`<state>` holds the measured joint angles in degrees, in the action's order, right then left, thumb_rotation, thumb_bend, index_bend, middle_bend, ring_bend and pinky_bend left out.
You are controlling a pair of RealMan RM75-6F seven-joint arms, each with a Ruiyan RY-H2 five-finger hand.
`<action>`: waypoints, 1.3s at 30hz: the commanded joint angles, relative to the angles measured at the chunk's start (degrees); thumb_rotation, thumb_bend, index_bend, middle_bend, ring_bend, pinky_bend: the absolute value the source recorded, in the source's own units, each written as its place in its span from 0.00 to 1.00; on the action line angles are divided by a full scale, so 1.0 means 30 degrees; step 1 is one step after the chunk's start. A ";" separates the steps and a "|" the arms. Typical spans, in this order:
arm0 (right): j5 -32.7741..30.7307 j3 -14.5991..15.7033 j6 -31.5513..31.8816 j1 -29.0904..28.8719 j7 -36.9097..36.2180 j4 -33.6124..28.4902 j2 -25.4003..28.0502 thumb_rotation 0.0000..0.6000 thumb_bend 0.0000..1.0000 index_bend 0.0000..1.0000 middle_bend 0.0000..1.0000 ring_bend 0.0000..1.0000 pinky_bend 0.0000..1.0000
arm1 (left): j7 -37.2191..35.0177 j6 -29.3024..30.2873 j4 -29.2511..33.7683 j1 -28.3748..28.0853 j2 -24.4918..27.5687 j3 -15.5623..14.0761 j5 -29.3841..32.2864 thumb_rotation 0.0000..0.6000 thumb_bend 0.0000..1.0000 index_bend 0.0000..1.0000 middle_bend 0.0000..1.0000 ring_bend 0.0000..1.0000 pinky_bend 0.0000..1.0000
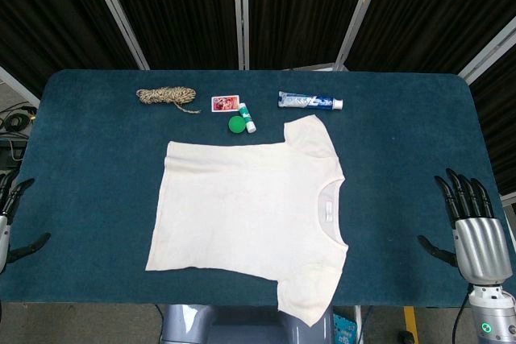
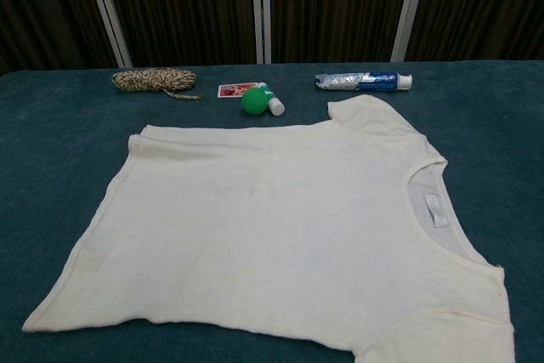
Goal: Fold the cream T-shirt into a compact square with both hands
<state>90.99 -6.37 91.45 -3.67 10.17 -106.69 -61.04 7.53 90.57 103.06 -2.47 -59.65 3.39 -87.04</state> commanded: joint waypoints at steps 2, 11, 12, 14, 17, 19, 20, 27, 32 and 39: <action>-0.0065 0.0002 -0.0072 -0.0019 0.0114 -0.0053 0.0014 1.00 0.00 0.00 0.00 0.00 0.00 | 0.0056 -0.0208 0.0104 -0.0068 0.0103 -0.0013 0.0150 1.00 0.00 0.00 0.00 0.00 0.00; -0.0045 0.0034 -0.0176 -0.0072 0.0384 -0.0150 -0.0048 1.00 0.00 0.00 0.00 0.00 0.00 | 0.0094 -0.0595 0.0356 -0.0089 0.0364 -0.0067 0.0538 1.00 0.00 0.00 0.00 0.00 0.00; 0.0110 0.0112 -0.0281 -0.0124 0.0358 -0.0140 -0.0037 1.00 0.00 0.00 0.00 0.00 0.00 | 0.0044 -0.0637 0.0399 -0.0116 0.0407 -0.0052 0.0545 1.00 0.00 0.00 0.00 0.00 0.00; 0.0335 0.0276 -0.0558 -0.0234 0.0227 -0.0112 -0.0010 1.00 0.00 0.00 0.00 0.00 0.00 | 0.0010 -0.0672 0.0418 -0.0155 0.0442 -0.0021 0.0548 1.00 0.00 0.00 0.00 0.00 0.00; 0.1138 0.0893 -0.1816 -0.0776 -0.0165 0.0177 -0.0020 1.00 0.00 0.01 0.00 0.00 0.00 | 0.0064 -0.0801 0.0345 -0.0251 0.0397 -0.0003 0.0534 1.00 0.00 0.00 0.00 0.00 0.00; 0.2475 0.1566 -0.3138 -0.1519 -0.0531 0.0975 -0.0086 1.00 0.00 0.05 0.00 0.00 0.00 | 0.0136 -0.0981 0.0222 -0.0324 0.0290 -0.0029 0.0590 1.00 0.00 0.00 0.00 0.00 0.00; 0.3227 0.1884 -0.3694 -0.1908 -0.0864 0.1494 -0.0181 1.00 0.00 0.06 0.00 0.00 0.00 | 0.0168 -0.1070 0.0201 -0.0353 0.0246 -0.0045 0.0634 1.00 0.00 0.00 0.00 0.00 0.00; 0.7043 0.4063 -0.7015 -0.4475 -0.4052 0.5095 -0.1463 1.00 0.00 0.26 0.00 0.00 0.00 | 0.0949 -0.1293 0.0055 -0.0510 -0.0192 0.0075 0.1044 1.00 0.00 0.00 0.00 0.00 0.00; 0.8926 0.4581 -0.7146 -0.5599 -0.4925 0.7259 -0.2875 1.00 0.00 0.35 0.00 0.00 0.00 | 0.1354 -0.1500 -0.0215 -0.0657 -0.0509 0.0222 0.1454 1.00 0.00 0.00 0.00 0.00 0.00; 1.0211 0.4765 -0.6597 -0.6708 -0.5761 0.9976 -0.5061 1.00 0.01 0.36 0.00 0.00 0.00 | 0.1726 -0.1754 -0.0493 -0.0829 -0.0823 0.0331 0.1839 1.00 0.00 0.00 0.00 0.00 0.00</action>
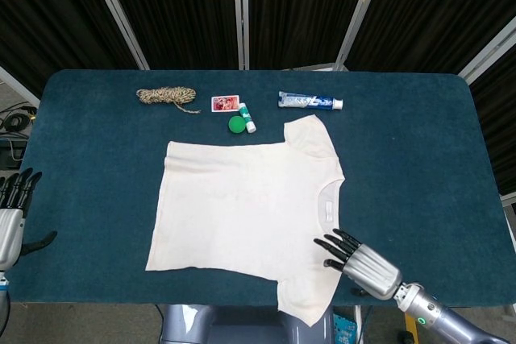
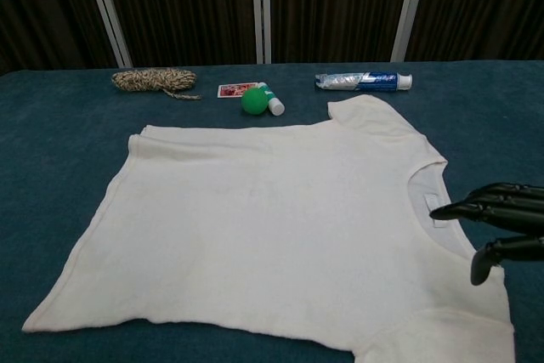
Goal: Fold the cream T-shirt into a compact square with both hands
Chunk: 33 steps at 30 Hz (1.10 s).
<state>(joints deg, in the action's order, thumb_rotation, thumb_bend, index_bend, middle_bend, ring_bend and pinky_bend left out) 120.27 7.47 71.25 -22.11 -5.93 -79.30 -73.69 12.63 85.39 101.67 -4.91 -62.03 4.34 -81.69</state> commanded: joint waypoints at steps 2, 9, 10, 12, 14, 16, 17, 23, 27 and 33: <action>0.0412 0.0120 0.0041 -0.0792 -0.0535 0.1186 -0.1275 1.00 0.03 0.36 0.00 0.00 0.00 | 0.0027 -0.0026 -0.0034 -0.0023 -0.0037 0.0029 0.0093 1.00 0.00 0.00 0.00 0.00 0.00; 0.0720 0.0108 -0.0115 -0.1576 0.0113 0.3184 -0.2818 1.00 0.06 0.38 0.00 0.00 0.00 | -0.0053 -0.0014 -0.0042 -0.0020 -0.0017 -0.0001 0.0079 1.00 0.00 0.00 0.00 0.00 0.00; 0.0779 0.0160 -0.0087 -0.1644 0.0169 0.3429 -0.2962 1.00 0.07 0.38 0.00 0.00 0.00 | -0.0047 -0.0030 -0.0049 -0.0030 -0.0019 0.0000 0.0089 1.00 0.00 0.00 0.00 0.00 0.00; 0.0890 0.0270 0.0018 -0.1782 0.0340 0.3981 -0.3266 1.00 0.08 0.39 0.00 0.00 0.00 | -0.0064 -0.0071 -0.0048 -0.0047 -0.0015 -0.0006 0.0114 1.00 0.00 0.00 0.00 0.00 0.00; 0.0941 0.0339 0.0061 -0.1883 0.0545 0.4363 -0.3443 1.00 0.08 0.40 0.00 0.00 0.00 | -0.0073 -0.0082 -0.0046 -0.0057 -0.0007 -0.0002 0.0129 1.00 0.00 0.00 0.00 0.00 0.00; 0.0947 0.0477 0.0084 -0.1974 0.0695 0.4703 -0.3578 1.00 0.08 0.40 0.00 0.00 0.00 | -0.0103 -0.0077 -0.0039 -0.0054 0.0006 0.0000 0.0146 1.00 0.00 0.00 0.00 0.00 0.00; 0.0923 0.0538 0.0096 -0.1997 0.0707 0.4797 -0.3611 1.00 0.08 0.40 0.00 0.00 0.00 | -0.0115 -0.0079 -0.0045 -0.0056 0.0010 0.0003 0.0157 1.00 0.00 0.00 0.00 0.00 0.00; 0.0682 0.0850 0.0124 -0.2136 0.0759 0.5525 -0.3869 1.00 0.08 0.40 0.00 0.00 0.00 | -0.0115 -0.0217 -0.0136 -0.0121 0.0012 0.0006 0.0260 1.00 0.00 0.00 0.00 0.00 0.00; 0.0643 0.0954 0.0345 -0.2203 0.1006 0.6083 -0.4071 1.00 0.08 0.39 0.01 0.00 0.00 | -0.0069 -0.0195 -0.0119 -0.0129 -0.0002 -0.0006 0.0233 1.00 0.00 0.00 0.00 0.00 0.00; 0.0648 0.1066 0.1054 -0.2307 0.1413 0.6888 -0.4487 1.00 0.08 0.39 0.01 0.00 0.00 | -0.0031 -0.0186 -0.0108 -0.0120 -0.0031 -0.0042 0.0252 1.00 0.00 0.00 0.00 0.00 0.00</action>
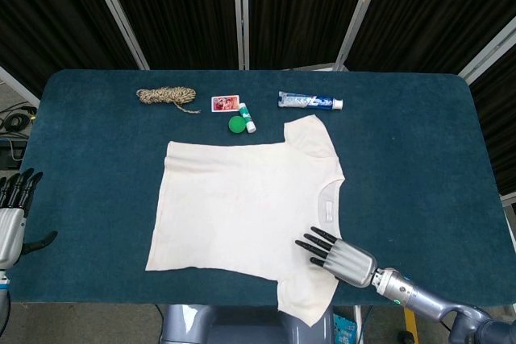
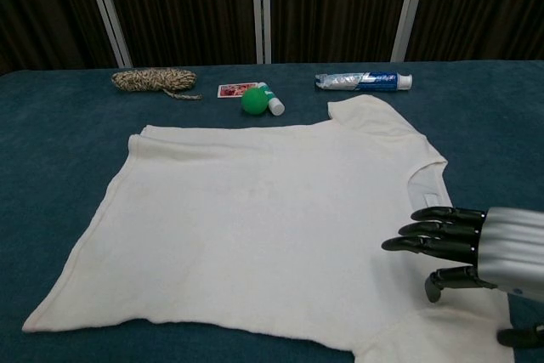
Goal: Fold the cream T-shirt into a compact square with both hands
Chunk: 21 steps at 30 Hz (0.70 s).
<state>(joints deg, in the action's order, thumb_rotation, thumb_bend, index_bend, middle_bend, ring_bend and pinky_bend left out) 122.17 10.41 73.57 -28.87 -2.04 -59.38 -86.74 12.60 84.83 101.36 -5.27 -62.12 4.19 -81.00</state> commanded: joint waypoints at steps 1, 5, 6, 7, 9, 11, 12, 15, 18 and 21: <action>-0.0033 0.0143 0.0322 -0.0056 0.0031 0.0267 -0.0129 1.00 0.08 0.39 0.01 0.00 0.00 | -0.0027 0.0001 -0.0009 -0.0003 0.0003 0.0012 0.0035 1.00 0.00 0.00 0.00 0.00 0.00; -0.0028 0.0389 0.0449 -0.0165 0.0164 0.0506 0.0092 1.00 0.08 0.40 0.01 0.00 0.00 | -0.0042 -0.0055 -0.0019 -0.0038 0.0010 0.0013 0.0055 1.00 0.00 0.00 0.00 0.00 0.00; -0.0043 0.0458 0.0426 -0.0182 0.0194 0.0572 0.0157 1.00 0.08 0.40 0.01 0.00 0.00 | -0.0049 -0.0061 -0.0018 -0.0041 0.0013 0.0014 0.0064 1.00 0.00 0.00 0.00 0.00 0.00; -0.0055 0.0523 0.0405 -0.0198 0.0245 0.0654 0.0223 1.00 0.08 0.40 0.01 0.00 0.00 | -0.0058 -0.0059 -0.0015 -0.0041 0.0018 0.0015 0.0070 1.00 0.00 0.00 0.00 0.00 0.00; -0.0064 0.0676 0.0419 -0.0212 0.0403 0.0850 0.0345 1.00 0.08 0.40 0.01 0.00 0.00 | -0.0071 -0.0049 -0.0020 -0.0041 0.0029 0.0021 0.0082 1.00 0.00 0.00 0.00 0.00 0.00; -0.0098 0.0831 0.0528 -0.0175 0.0416 0.0962 0.0414 1.00 0.08 0.40 0.01 0.00 0.00 | -0.0087 -0.0050 -0.0014 -0.0037 0.0040 0.0011 0.0084 1.00 0.00 0.00 0.00 0.00 0.00; -0.0121 0.0891 0.0582 -0.0154 0.0378 0.0983 0.0428 1.00 0.08 0.40 0.01 0.00 0.00 | -0.0085 -0.0051 -0.0010 -0.0038 0.0040 0.0008 0.0084 1.00 0.00 0.00 0.00 0.00 0.00; -0.0135 0.1058 0.0873 -0.0102 0.0334 0.1056 0.0474 1.00 0.08 0.40 0.02 0.00 0.00 | -0.0046 -0.0045 0.0009 -0.0039 0.0038 -0.0009 0.0072 1.00 0.00 0.00 0.00 0.00 0.00; -0.0141 0.1166 0.1143 -0.0074 0.0334 0.1092 0.0566 1.00 0.08 0.40 0.02 0.00 0.00 | -0.0009 -0.0047 0.0012 -0.0043 0.0034 -0.0013 0.0087 1.00 0.00 0.00 0.00 0.00 0.00; -0.0143 0.1314 0.1397 -0.0041 0.0337 0.1110 0.0711 1.00 0.08 0.40 0.02 0.00 0.00 | 0.0025 -0.0098 0.0007 -0.0064 0.0023 -0.0016 0.0137 1.00 0.00 0.00 0.00 0.00 0.00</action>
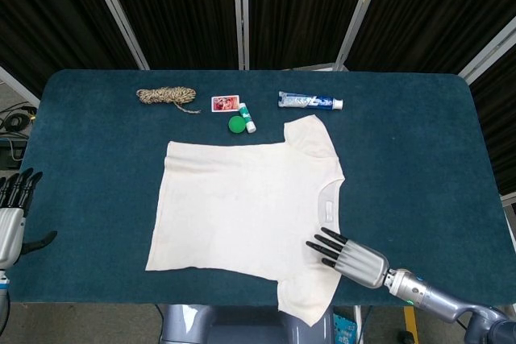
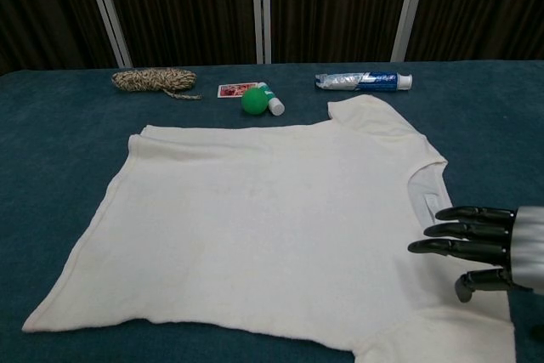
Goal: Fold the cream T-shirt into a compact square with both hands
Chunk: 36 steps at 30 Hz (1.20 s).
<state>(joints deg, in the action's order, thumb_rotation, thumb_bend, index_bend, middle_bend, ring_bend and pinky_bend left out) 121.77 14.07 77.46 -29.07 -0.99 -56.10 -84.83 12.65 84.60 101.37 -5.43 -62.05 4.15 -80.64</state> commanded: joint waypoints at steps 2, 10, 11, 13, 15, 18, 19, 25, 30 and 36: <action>-0.0051 0.0215 0.0147 0.0062 -0.0085 0.0088 0.0060 1.00 0.08 0.40 0.02 0.00 0.00 | 0.0029 -0.0026 0.0012 -0.0020 -0.0004 -0.0006 0.0012 1.00 0.00 0.00 0.00 0.00 0.00; -0.0217 0.0273 0.0350 0.0065 -0.0302 0.0445 -0.0664 1.00 0.08 0.40 0.02 0.00 0.00 | 0.0109 -0.0003 -0.0004 -0.0022 -0.0046 -0.0028 0.0007 1.00 0.00 0.00 0.00 0.00 0.00; -0.0260 0.0255 0.0355 0.0052 -0.0359 0.0471 -0.0777 1.00 0.08 0.40 0.02 0.00 0.00 | 0.0130 -0.0020 -0.0009 -0.0026 -0.0060 -0.0036 0.0018 1.00 0.00 0.00 0.00 0.00 0.00; -0.0342 0.0230 0.0297 0.0004 -0.0461 0.0525 -0.0996 1.00 0.08 0.40 0.02 0.00 0.00 | 0.0133 -0.0058 0.0004 -0.0037 -0.0077 -0.0051 0.0030 1.00 0.00 0.00 0.00 0.00 0.00; -0.0397 0.0194 0.0257 -0.0071 -0.0475 0.0609 -0.1239 1.00 0.08 0.40 0.02 0.00 0.00 | 0.0156 -0.0026 -0.0004 -0.0036 -0.0078 -0.0042 0.0021 1.00 0.00 0.00 0.00 0.00 0.00; -0.0507 0.0182 0.0237 -0.0137 -0.0603 0.0663 -0.1490 1.00 0.09 0.40 0.02 0.00 0.00 | 0.0100 -0.0019 -0.0004 -0.0022 -0.0064 -0.0030 0.0078 1.00 0.00 0.00 0.00 0.00 0.00; -0.0537 0.0163 0.0256 -0.0157 -0.0612 0.0677 -0.1543 1.00 0.10 0.40 0.03 0.00 0.00 | 0.0092 -0.0025 -0.0013 -0.0023 -0.0058 -0.0030 0.0086 1.00 0.00 0.00 0.00 0.00 0.00; -0.0713 0.0033 0.0845 -0.0219 -0.0944 0.0581 -0.1681 1.00 0.18 0.40 0.04 0.00 0.00 | 0.0051 -0.0042 -0.0029 -0.0037 -0.0043 -0.0037 0.0082 1.00 0.00 0.00 0.00 0.00 0.00; -0.0780 0.0125 0.1084 -0.0225 -0.1056 0.0624 -0.1632 1.00 0.21 0.40 0.04 0.00 0.00 | 0.0068 -0.0025 -0.0021 -0.0036 -0.0048 -0.0046 0.0070 1.00 0.00 0.00 0.00 0.00 0.00; -0.0884 0.0454 0.1391 -0.0036 -0.1701 0.0685 -0.1633 1.00 0.27 0.44 0.05 0.00 0.00 | 0.0124 -0.0064 -0.0047 -0.0054 -0.0080 -0.0067 0.0085 1.00 0.00 0.00 0.00 0.00 0.00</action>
<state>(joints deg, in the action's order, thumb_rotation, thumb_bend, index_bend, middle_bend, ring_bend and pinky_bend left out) 119.21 15.20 81.35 -29.35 -5.65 -54.09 -89.70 13.03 84.41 101.24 -5.59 -62.28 3.95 -80.39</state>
